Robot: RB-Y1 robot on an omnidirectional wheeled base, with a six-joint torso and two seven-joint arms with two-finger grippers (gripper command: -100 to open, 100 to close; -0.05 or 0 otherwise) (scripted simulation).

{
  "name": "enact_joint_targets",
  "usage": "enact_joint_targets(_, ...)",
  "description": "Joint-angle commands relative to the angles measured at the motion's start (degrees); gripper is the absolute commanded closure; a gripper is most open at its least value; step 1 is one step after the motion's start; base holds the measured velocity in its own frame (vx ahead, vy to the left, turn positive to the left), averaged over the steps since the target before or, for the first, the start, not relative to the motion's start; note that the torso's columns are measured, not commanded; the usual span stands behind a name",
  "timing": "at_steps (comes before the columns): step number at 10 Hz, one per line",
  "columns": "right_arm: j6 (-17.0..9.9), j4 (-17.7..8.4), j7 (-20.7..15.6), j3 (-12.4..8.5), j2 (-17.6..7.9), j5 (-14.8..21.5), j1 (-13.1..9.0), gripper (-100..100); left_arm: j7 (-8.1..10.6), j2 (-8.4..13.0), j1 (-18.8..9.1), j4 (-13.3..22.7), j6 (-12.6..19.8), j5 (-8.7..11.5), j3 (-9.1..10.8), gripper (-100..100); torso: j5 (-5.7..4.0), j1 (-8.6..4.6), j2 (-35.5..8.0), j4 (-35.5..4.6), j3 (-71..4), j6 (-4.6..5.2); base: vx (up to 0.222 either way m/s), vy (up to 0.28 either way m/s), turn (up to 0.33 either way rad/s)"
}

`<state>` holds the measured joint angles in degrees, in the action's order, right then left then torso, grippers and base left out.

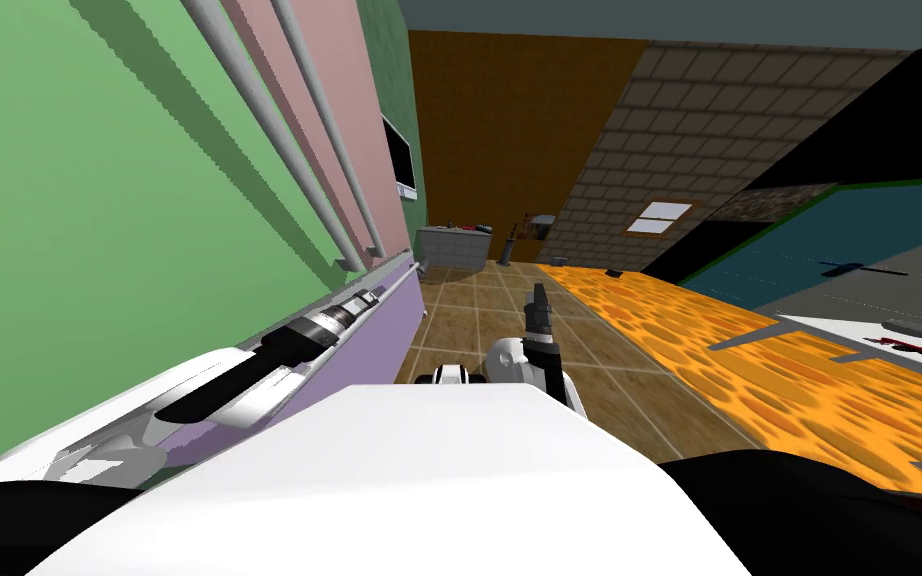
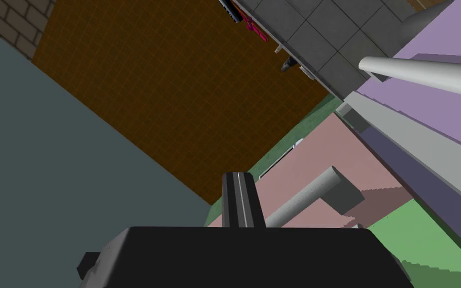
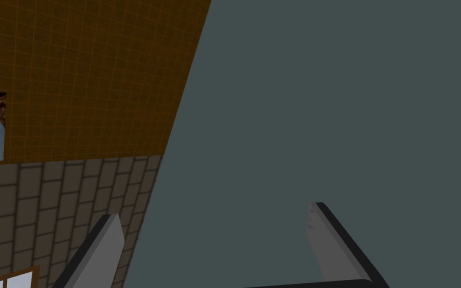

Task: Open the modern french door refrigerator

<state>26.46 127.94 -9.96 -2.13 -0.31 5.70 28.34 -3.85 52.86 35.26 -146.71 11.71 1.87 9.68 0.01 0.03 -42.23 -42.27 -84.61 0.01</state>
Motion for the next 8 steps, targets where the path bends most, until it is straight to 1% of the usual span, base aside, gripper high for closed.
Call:
enact_joint_targets(1,0.0,0.0,0.0,-0.01,0.0,0.0,0.03,0,0.23,-0.01,-0.31,1.97,0.08,0.26,0.38,-100,0.0,-0.01,0.32,0.07,-0.17,-0.04,-0.012,0.005,0.03)
enact_joint_targets(2,0.01,0.0,0.0,-0.01,0.0,0.0,0.04,0,0.62,-0.09,-0.85,3.46,0.59,0.62,1.07,-100,0.0,-0.01,0.48,0.14,-0.3,-0.02,0.024,0.017,0.035)
enact_joint_targets(3,0.01,0.01,0.0,-0.01,-0.01,0.0,0.05,0,0.85,-0.13,-1.16,4.01,0.9,0.84,1.48,-100,0.0,0.01,0.39,0.12,-0.25,-0.01,0.049,0.019,0.04)
enact_joint_targets(5,0.01,0.01,0.0,-0.02,-0.01,0.0,0.06,0,2.44,0.23,-2.96,5.46,3.21,2.41,4.54,-100,0.0,0.01,0.09,0.02,-0.05,-0.02,0.089,0.033,0.096)
enact_joint_targets(8,0.01,0.01,0.0,-0.02,-0.01,0.0,0.05,0,3.94,1.26,-4.25,4.77,5.6,3.95,7.62,-100,-0.01,-0.03,-0.15,-0.05,0.09,0.0,0.078,0.04,0.057)
